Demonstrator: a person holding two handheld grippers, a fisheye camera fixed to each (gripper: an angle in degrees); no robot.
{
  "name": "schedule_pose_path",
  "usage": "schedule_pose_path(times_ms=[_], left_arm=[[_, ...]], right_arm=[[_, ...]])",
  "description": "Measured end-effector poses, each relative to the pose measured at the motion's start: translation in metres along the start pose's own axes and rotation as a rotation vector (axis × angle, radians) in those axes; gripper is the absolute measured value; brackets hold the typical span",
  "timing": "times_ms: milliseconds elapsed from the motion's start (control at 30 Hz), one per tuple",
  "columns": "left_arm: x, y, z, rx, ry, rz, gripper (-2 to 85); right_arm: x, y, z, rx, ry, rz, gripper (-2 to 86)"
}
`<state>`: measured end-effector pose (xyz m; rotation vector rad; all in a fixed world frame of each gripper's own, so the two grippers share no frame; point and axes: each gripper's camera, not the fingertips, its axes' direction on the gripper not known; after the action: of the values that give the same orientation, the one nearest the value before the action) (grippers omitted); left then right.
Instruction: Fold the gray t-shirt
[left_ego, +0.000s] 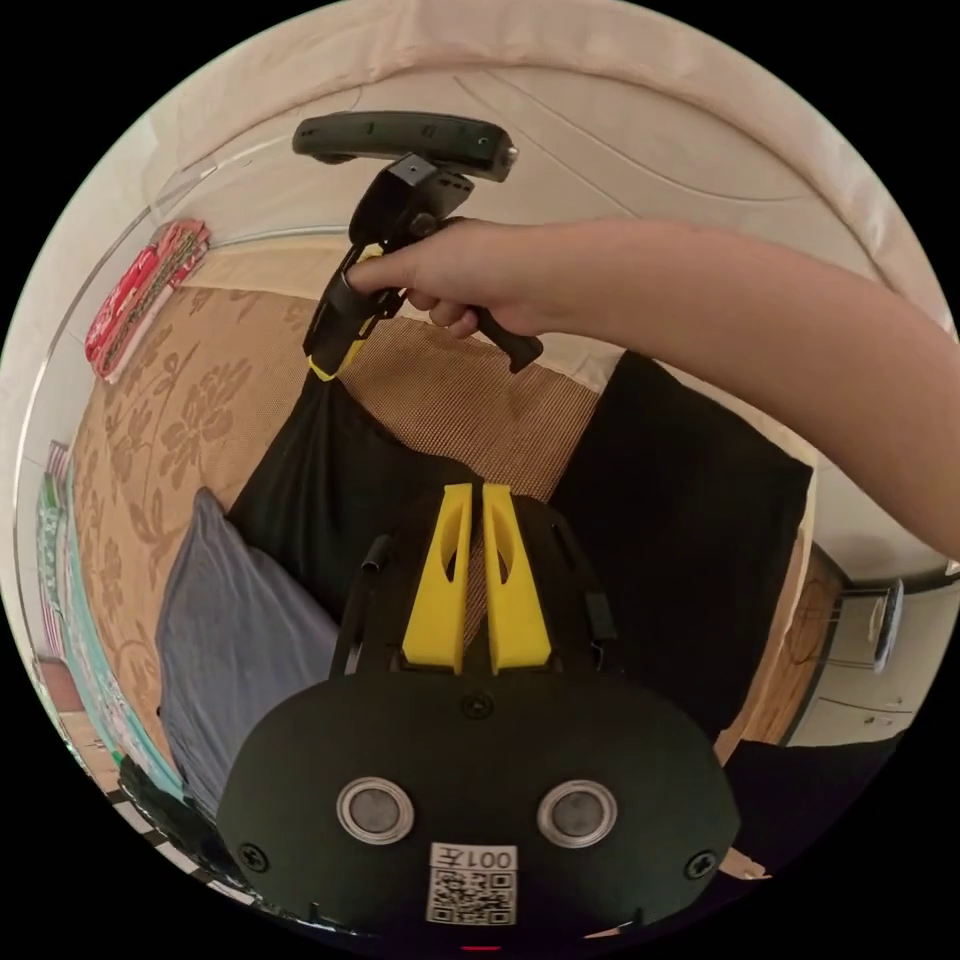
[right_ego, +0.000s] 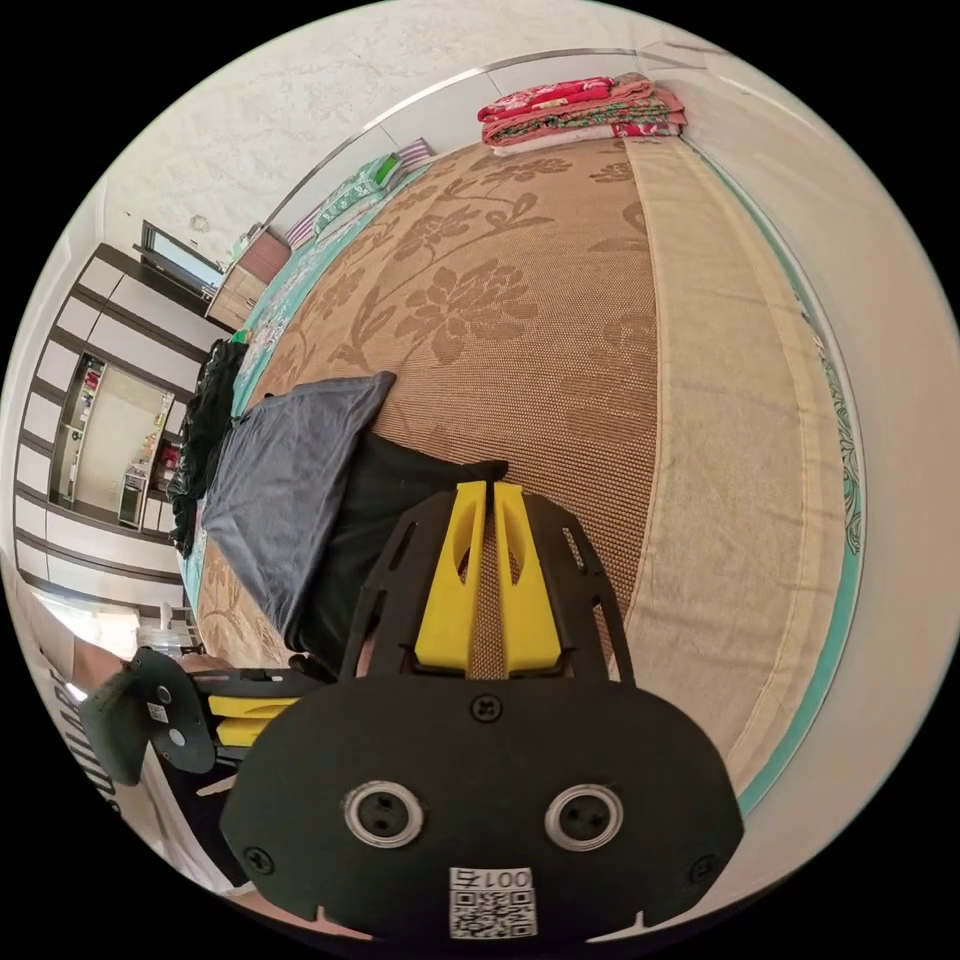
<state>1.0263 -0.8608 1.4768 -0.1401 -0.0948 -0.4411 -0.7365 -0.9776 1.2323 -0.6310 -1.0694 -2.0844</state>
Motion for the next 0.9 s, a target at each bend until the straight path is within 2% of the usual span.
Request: schedule_pose_path(times_ms=[200, 333, 500, 633, 900], left_arm=[[-0.022, 0.029, -0.010, 0.019, 0.030, -0.041, -1.3], [-0.060, 0.060, -0.032, 0.106, 0.074, -0.211, -1.4], [-0.117, 0.117, -0.065, 0.231, 0.136, -0.470, -1.5], [-0.167, 0.179, -0.083, 0.293, 0.188, -0.659, -1.5], [-0.252, 0.286, -0.075, 0.241, 0.273, -0.969, -1.6]], right_arm=[[-0.002, 0.009, 0.000, 0.001, -0.012, 0.025, 1.0], [-0.004, 0.013, 0.007, -0.026, -0.041, 0.067, 1.0], [-0.034, 0.012, -0.012, 0.083, -0.233, 0.048, 1.0], [-0.071, 0.001, -0.006, 0.088, -0.356, -0.020, 1.2], [-0.181, -0.010, 0.101, -0.114, -0.280, -0.169, 2.7]])
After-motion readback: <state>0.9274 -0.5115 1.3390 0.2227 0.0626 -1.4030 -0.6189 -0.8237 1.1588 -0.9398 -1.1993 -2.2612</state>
